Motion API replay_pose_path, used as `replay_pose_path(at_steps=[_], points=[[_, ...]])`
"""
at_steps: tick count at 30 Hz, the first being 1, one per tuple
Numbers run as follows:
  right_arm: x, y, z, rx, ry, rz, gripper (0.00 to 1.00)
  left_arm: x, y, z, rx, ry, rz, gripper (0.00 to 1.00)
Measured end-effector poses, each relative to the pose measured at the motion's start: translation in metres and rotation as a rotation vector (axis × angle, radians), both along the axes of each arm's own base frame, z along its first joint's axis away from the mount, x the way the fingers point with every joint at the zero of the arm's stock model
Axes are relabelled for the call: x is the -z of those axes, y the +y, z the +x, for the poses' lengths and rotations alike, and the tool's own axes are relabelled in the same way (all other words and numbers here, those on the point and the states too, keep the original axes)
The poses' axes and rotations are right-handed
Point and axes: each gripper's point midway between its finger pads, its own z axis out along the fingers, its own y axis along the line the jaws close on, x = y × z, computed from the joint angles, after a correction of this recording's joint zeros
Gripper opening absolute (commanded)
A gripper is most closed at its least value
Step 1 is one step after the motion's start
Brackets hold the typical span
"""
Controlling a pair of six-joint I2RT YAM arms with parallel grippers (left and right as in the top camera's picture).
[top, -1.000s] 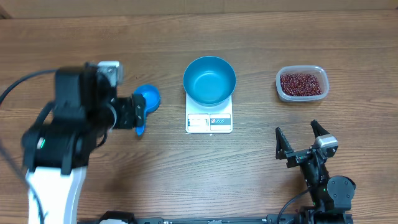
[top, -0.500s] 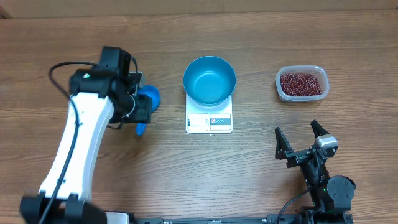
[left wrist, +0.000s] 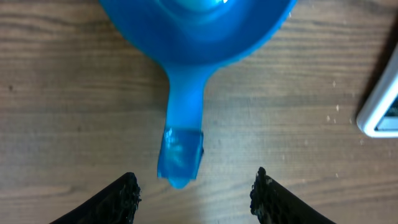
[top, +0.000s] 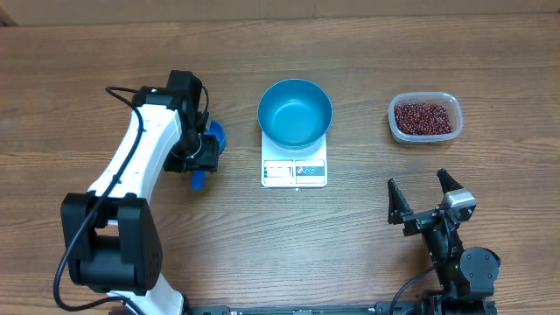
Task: Scoop item into bowl and weigh 150g on scale
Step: 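Reach the left gripper to the blue measuring cup handle and grasp it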
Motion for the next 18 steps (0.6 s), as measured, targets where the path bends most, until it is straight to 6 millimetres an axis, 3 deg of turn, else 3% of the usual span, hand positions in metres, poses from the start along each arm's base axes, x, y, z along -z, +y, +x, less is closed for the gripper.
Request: replay_pose_path(at_steps=[8, 11, 18], points=[[0.0, 0.0, 0.0, 0.0, 0.0, 0.0, 1.0, 0.018, 0.0, 0.007, -0.005, 0.007, 0.009, 0.57], [0.0, 0.0, 0.0, 0.0, 0.0, 0.0, 1.0, 0.026, -0.001, 0.009, -0.01, 0.011, 0.01, 0.45], [0.0, 0.0, 0.0, 0.0, 0.0, 0.0, 1.0, 0.028, -0.002, 0.017, -0.053, -0.023, 0.007, 0.45]])
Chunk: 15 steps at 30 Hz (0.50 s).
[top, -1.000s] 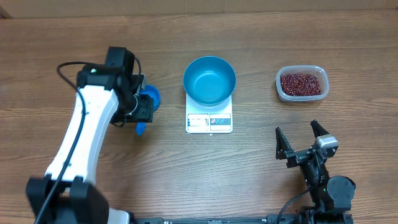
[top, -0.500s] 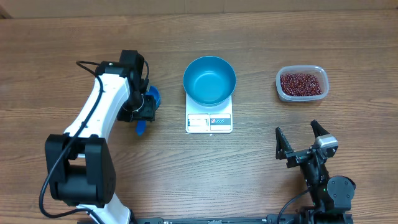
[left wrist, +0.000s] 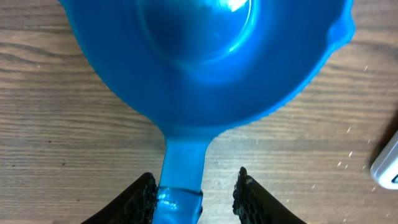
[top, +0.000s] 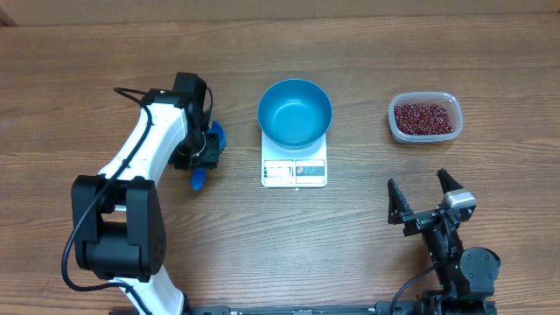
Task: Scoop item into bowl and weigh 150g on scale
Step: 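Reach the left gripper to the blue measuring cup handle and grasp it, then lift the blue cup with the left gripper toward the scale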
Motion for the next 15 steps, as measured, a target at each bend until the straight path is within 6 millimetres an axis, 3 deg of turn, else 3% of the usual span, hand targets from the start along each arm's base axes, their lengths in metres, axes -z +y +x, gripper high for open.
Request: replay_pose_path(at_steps=[9, 15], points=[[0.0, 0.0, 0.0, 0.0, 0.0, 0.0, 1.0, 0.003, -0.01, -0.003, -0.017, 0.006, -0.009, 0.45], [0.0, 0.0, 0.0, 0.0, 0.0, 0.0, 1.0, 0.003, -0.011, -0.003, -0.027, 0.005, -0.011, 0.52]])
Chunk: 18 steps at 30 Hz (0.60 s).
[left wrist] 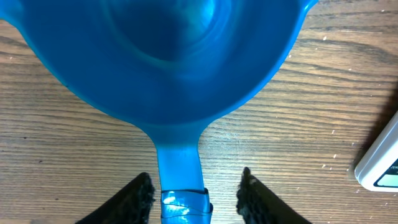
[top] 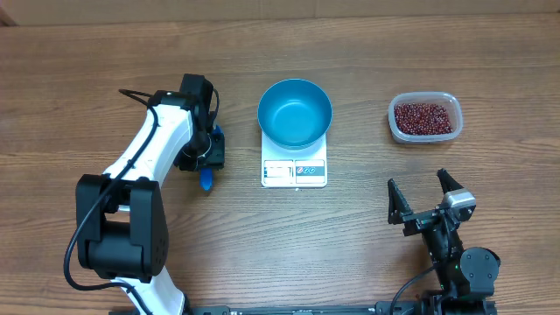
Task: Scoop item into bowl and weigh 150g on scale
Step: 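Lift the blue cup with the left gripper toward the scale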
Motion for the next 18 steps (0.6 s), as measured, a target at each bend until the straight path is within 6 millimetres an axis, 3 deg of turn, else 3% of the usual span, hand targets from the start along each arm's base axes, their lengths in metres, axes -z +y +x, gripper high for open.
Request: replay_pose_path(at_steps=[4, 9, 18], points=[[0.0, 0.0, 0.0, 0.0, 0.001, 0.0, 1.0, 0.0, 0.001, 0.001, -0.009, -0.002, 0.008, 0.54], [0.0, 0.0, 0.0, 0.0, 0.0, 0.0, 1.0, 0.0, 0.004, 0.003, -0.064, -0.015, 0.026, 0.41], [0.0, 0.0, 0.0, 0.0, 0.0, 0.0, 1.0, 0.005, 0.003, 0.007, -0.103, -0.037, 0.03, 0.41]])
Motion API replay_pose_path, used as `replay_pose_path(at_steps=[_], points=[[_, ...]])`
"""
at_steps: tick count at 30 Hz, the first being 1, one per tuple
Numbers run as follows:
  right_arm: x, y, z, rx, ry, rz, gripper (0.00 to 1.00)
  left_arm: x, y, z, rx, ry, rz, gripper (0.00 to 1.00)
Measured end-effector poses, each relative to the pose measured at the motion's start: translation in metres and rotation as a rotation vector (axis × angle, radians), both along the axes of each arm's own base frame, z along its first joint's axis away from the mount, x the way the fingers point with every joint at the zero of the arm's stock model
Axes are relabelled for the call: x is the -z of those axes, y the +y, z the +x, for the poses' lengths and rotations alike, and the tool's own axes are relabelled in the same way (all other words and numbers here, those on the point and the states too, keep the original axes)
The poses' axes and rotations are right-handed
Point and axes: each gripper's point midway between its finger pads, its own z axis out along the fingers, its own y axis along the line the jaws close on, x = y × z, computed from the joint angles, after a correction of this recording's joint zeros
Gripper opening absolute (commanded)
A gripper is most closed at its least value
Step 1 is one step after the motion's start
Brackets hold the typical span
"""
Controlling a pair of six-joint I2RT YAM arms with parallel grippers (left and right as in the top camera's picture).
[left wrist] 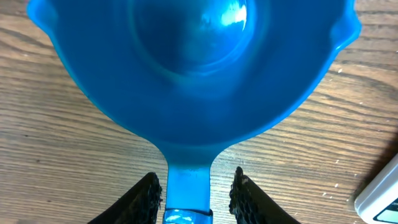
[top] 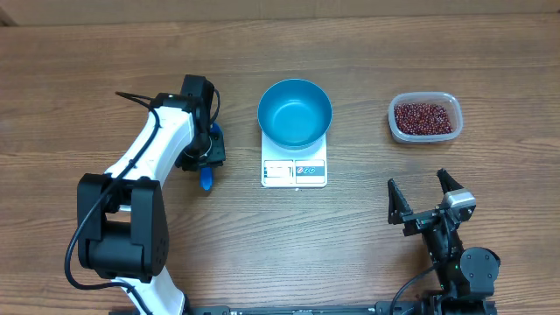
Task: Scoop item into bowl and weigh 150g on scale
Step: 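Lift the blue cup with the left gripper toward the scale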
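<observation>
The blue plastic scoop (left wrist: 193, 68) lies on the wooden table, and its cup fills the top of the left wrist view. Its handle (left wrist: 188, 183) runs back between the fingers of my left gripper (left wrist: 194, 191). The gripper is open, with a thin gap on each side of the handle. From overhead the scoop (top: 208, 175) shows under the left arm, left of the scale. An empty blue bowl (top: 295, 112) stands on the white scale (top: 294, 171). My right gripper (top: 424, 203) rests open at the front right, holding nothing.
A clear plastic tub of red beans (top: 424, 116) sits at the back right. The corner of the scale (left wrist: 385, 193) shows at the right edge of the left wrist view, close to the scoop. Small crumbs speckle the wood nearby.
The left fingers stand a little closer together about the scoop handle, and the scoop's cup looks slightly larger and more centred. The right arm, bowl, scale and tub are unchanged.
First my open left gripper sat behind the tip of the scoop handle. Then it was further forward, with the handle between its fingers. After that the scoop and gripper had shifted slightly toward the scale. Now the fingers have narrowed around the handle.
</observation>
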Motion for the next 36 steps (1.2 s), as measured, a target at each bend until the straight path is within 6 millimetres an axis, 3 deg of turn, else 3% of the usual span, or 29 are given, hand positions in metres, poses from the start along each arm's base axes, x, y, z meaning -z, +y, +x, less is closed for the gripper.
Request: replay_pose_path(at_steps=[15, 20, 31, 36], points=[[0.0, 0.0, 0.0, 0.0, 0.0, 0.0, 1.0, 0.006, 0.0, 0.011, -0.018, -0.053, 0.003, 0.42], [0.0, 0.0, 0.0, 0.0, 0.0, 0.0, 1.0, 0.014, 0.002, 0.002, -0.02, -0.029, 0.008, 0.37], [0.0, 0.0, 0.0, 0.0, 0.0, 0.0, 1.0, 0.014, 0.002, 0.01, -0.022, -0.063, 0.01, 0.36], [0.0, 0.0, 0.0, 0.0, 0.0, 0.0, 1.0, 0.014, 0.002, 0.011, -0.022, -0.068, 0.012, 0.3]])
